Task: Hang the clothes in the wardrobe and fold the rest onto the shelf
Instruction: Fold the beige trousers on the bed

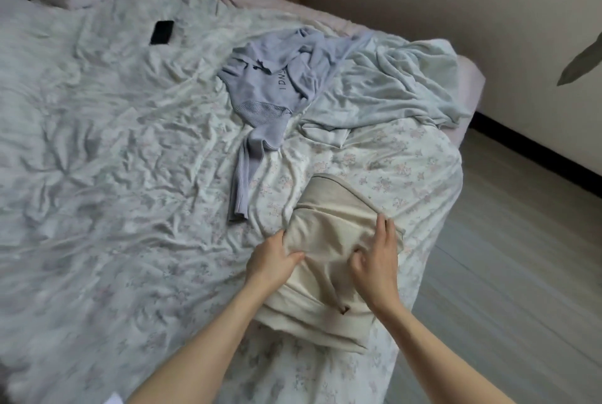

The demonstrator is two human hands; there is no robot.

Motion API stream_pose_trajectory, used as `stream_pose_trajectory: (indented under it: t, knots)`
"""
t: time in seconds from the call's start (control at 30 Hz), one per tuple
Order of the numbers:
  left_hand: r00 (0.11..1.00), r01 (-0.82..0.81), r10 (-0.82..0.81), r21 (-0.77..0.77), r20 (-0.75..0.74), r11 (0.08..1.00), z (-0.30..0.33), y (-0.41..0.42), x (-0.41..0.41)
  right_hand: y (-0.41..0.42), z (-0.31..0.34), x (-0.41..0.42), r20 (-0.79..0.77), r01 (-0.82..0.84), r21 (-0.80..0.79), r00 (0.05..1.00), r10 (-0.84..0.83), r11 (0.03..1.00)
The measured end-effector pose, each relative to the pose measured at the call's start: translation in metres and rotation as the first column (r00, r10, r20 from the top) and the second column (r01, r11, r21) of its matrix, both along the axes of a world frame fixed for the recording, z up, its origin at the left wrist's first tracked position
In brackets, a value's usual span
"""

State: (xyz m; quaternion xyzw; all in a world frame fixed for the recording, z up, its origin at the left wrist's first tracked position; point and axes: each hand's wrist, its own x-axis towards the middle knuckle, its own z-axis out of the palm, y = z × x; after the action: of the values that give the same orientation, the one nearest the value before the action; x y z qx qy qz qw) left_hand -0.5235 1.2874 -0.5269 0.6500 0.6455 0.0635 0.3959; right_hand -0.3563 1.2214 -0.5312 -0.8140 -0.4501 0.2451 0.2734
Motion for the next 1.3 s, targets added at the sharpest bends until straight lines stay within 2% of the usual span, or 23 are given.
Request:
stream_pose_trajectory:
  t: [0.07, 0.1, 0.17, 0.23, 0.27, 0.33, 0.43, 0.5, 0.6, 0.67, 0.77, 0.9, 0.93, 0.97, 1.03, 1.1, 1.2, 1.23, 1.27, 1.3]
  knots:
    - [0.992, 0.081, -0.07, 0.103, -0.101, 0.991, 0.032, 0.002, -0.004, 0.017, 0.034, -0.001, 0.162, -0.199, 0.114, 0.97, 0.18, 0.973]
    - [0.984, 0.127, -0.1, 0.181, -0.15, 0.975, 0.054, 0.003, -0.009, 0.025, 0.055, -0.003, 0.252, -0.334, 0.151, 0.923, 0.29, 0.93]
    - [0.958, 0.213, -0.124, 0.353, -0.259, 0.911, 0.096, 0.001, -0.027, 0.037, 0.092, -0.012, 0.487, -0.602, 0.168, 0.739, 0.465, 0.781]
    - [0.91, 0.35, -0.168, 0.483, -0.38, 0.802, 0.124, -0.002, -0.039, 0.047, 0.108, -0.017, 0.664, -0.759, 0.046, 0.509, 0.547, 0.65]
    - [0.887, 0.402, -0.17, 0.537, -0.43, 0.742, 0.146, -0.008, -0.055, 0.048, 0.128, -0.026, 0.703, -0.805, -0.034, 0.402, 0.587, 0.592]
    - [0.858, 0.472, -0.156, 0.629, -0.49, 0.617, 0.179, -0.021, -0.081, 0.053, 0.158, -0.042, 0.718, -0.818, -0.159, 0.288, 0.633, 0.552]
    - [0.858, 0.472, -0.04, 0.757, -0.511, 0.452, 0.217, -0.041, -0.122, 0.061, 0.192, -0.071, 0.69, -0.861, -0.204, 0.211, 0.692, 0.466]
    - [0.873, 0.417, 0.075, 0.819, -0.481, 0.395, 0.25, -0.068, -0.162, 0.052, 0.225, -0.107, 0.662, -0.916, -0.166, 0.172, 0.729, 0.366]
    - [0.895, 0.304, 0.204, 0.877, -0.397, 0.373, 0.279, -0.103, -0.214, 0.03, 0.266, -0.155, 0.554, -0.954, -0.029, 0.234, 0.799, 0.299]
    - [0.905, 0.207, 0.28, 0.906, -0.321, 0.37, 0.296, -0.134, -0.25, 0.007, 0.288, -0.187, 0.409, -0.937, 0.107, 0.346, 0.844, 0.331]
    - [0.898, 0.128, 0.351, 0.922, -0.264, 0.366, 0.31, -0.181, -0.294, -0.03, 0.302, -0.23, 0.209, -0.897, 0.274, 0.409, 0.889, 0.348]
    - [0.874, -0.01, 0.437, 0.893, -0.21, 0.451, 0.315, -0.239, -0.341, -0.082, 0.302, -0.282, 0.015, -0.754, 0.494, 0.506, 0.863, 0.433]
    - [0.861, -0.049, 0.465, 0.877, -0.205, 0.478, 0.316, -0.257, -0.356, -0.093, 0.304, -0.301, -0.017, -0.721, 0.541, 0.506, 0.863, 0.433]
    - [0.853, -0.083, 0.485, 0.866, -0.194, 0.492, 0.317, -0.266, -0.364, -0.1, 0.309, -0.312, -0.021, -0.691, 0.583, 0.513, 0.858, 0.427]
    - [0.803, -0.168, 0.57, 0.85, -0.176, 0.499, 0.322, -0.296, -0.389, -0.118, 0.32, -0.351, 0.025, -0.67, 0.655, 0.482, 0.876, 0.35]
    - [0.752, -0.237, 0.645, 0.857, -0.136, 0.458, 0.325, -0.321, -0.413, -0.131, 0.331, -0.384, 0.078, -0.645, 0.713, 0.465, 0.882, 0.276]
    - [0.659, -0.37, 0.726, 0.755, -0.197, 0.541, 0.329, -0.358, -0.445, -0.142, 0.343, -0.428, 0.149, -0.648, 0.739, 0.425, 0.893, 0.185]
    - [0.646, -0.429, 0.738, 0.707, -0.195, 0.562, 0.33, -0.364, -0.453, -0.141, 0.345, -0.438, 0.159, -0.652, 0.736, 0.428, 0.89, 0.182]
    - [0.639, -0.522, 0.757, 0.649, -0.132, 0.553, 0.33, -0.372, -0.46, -0.141, 0.346, -0.448, 0.161, -0.652, 0.736, 0.428, 0.89, 0.181]
    - [0.627, -0.627, 0.779, 0.591, -0.005, 0.508, 0.334, -0.379, -0.471, -0.141, 0.35, -0.461, 0.157, -0.637, 0.752, 0.419, 0.894, 0.167]
